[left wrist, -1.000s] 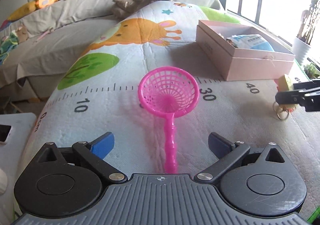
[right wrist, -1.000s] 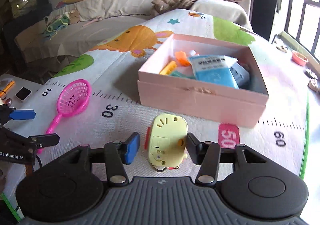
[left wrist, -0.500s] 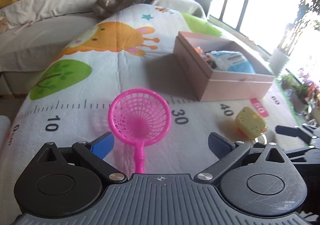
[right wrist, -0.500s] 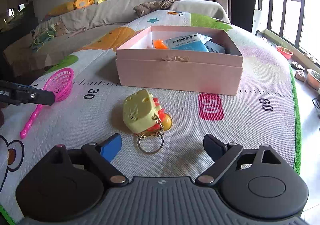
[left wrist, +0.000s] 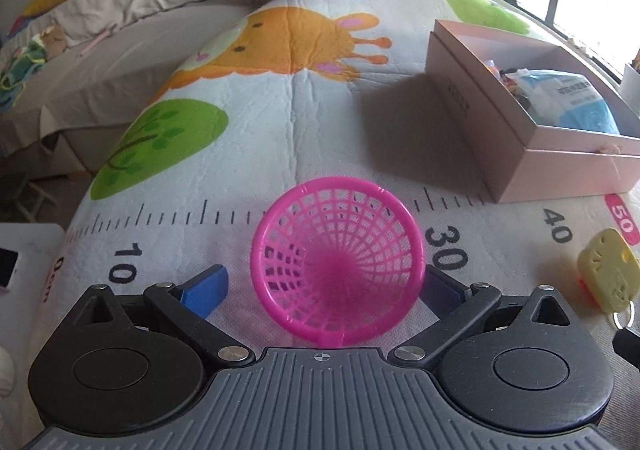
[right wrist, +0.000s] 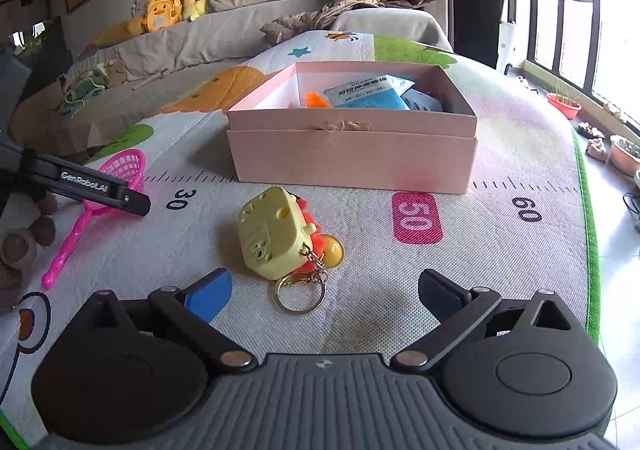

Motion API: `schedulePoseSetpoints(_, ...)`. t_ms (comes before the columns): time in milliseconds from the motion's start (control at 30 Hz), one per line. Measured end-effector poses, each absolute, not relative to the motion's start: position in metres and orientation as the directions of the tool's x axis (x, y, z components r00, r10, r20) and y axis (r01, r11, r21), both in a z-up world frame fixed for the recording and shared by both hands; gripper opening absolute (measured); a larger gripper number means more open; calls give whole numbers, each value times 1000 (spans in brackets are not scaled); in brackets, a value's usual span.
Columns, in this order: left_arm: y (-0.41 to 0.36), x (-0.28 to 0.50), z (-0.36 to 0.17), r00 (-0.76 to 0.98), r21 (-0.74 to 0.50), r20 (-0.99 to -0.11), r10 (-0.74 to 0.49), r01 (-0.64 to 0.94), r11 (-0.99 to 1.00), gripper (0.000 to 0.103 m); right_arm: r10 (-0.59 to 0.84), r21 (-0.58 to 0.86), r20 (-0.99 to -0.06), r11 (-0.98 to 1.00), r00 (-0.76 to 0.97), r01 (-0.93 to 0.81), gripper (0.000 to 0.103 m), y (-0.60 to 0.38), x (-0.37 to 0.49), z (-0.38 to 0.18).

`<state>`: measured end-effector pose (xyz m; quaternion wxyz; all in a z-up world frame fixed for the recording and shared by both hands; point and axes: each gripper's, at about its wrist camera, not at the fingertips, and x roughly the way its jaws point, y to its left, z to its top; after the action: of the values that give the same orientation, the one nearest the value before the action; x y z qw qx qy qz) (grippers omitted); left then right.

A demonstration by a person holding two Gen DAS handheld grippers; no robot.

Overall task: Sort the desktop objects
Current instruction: 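Grasp the pink net with left tool while right tool lifts the keychain toy, then carry the net into the box with left tool while right tool carries the keychain toy over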

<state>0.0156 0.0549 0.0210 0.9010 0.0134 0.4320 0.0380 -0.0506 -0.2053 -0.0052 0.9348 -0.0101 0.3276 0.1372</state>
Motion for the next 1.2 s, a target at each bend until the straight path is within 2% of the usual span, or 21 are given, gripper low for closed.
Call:
schedulePoseSetpoints(67, 54, 14, 22, 632, 77, -769, 95, -55, 995, 84, 262, 52, -614, 955, 744, -293, 100, -201, -50, -2)
schedulePoseSetpoints(133, 55, 10, 24, 641, 79, -761, 97, -56, 995, 85, 283, 8, -608, 936, 742, -351, 99, -194, -50, 3)
schedulePoseSetpoints(200, 54, 3, 26, 658, 86, -747, 93, -43, 995, 85, 272, -94, -585, 913, 764, -397, 93, -182, -49, 9)
schedulePoseSetpoints(300, 51, -9, 27, 666, 92, -741, 80, -16, 996, 85, 258, -171, -585, 888, 769, -428, 75, -168, -38, 11)
schedulePoseSetpoints(367, 47, -17, 28, 658, 85, -751, 58, 8, 996, 85, 258, -180, -606, 877, 752, -446, 58, -162, -30, 9)
schedulePoseSetpoints(433, 41, -25, 31, 659, 89, -751, 41, 41, 995, 85, 252, -203, -635, 858, 730, -472, 48, -155, -26, 4)
schedulePoseSetpoints(533, 33, -34, 44, 666, 78, -746, 2, 85, 993, 85, 243, -245, -638, 836, 731, -492, 45, -153, -32, 6)
schedulePoseSetpoints(633, 24, -34, 73, 684, 23, -726, -74, 132, 991, 84, 296, -203, -616, 836, 730, -510, 44, -169, -42, 31)
schedulePoseSetpoints(833, -17, 3, 136, 742, -48, -633, -222, 249, 967, 85, 330, -93, -462, 905, 824, -414, 44, -229, -50, 118)
schedulePoseSetpoints(900, -35, 31, 146, 749, -59, -620, -234, 253, 966, 85, 317, -73, -417, 922, 852, -379, 44, -246, -51, 135)
schedulePoseSetpoints(1033, -68, 99, 144, 754, -66, -618, -225, 234, 970, 85, 267, -80, -367, 945, 891, -317, 44, -265, -45, 150)
schedulePoseSetpoints(1200, -89, 173, 115, 673, -155, -682, -286, 249, 956, 85, 249, -60, -399, 953, 883, -296, 44, -278, -18, 149)
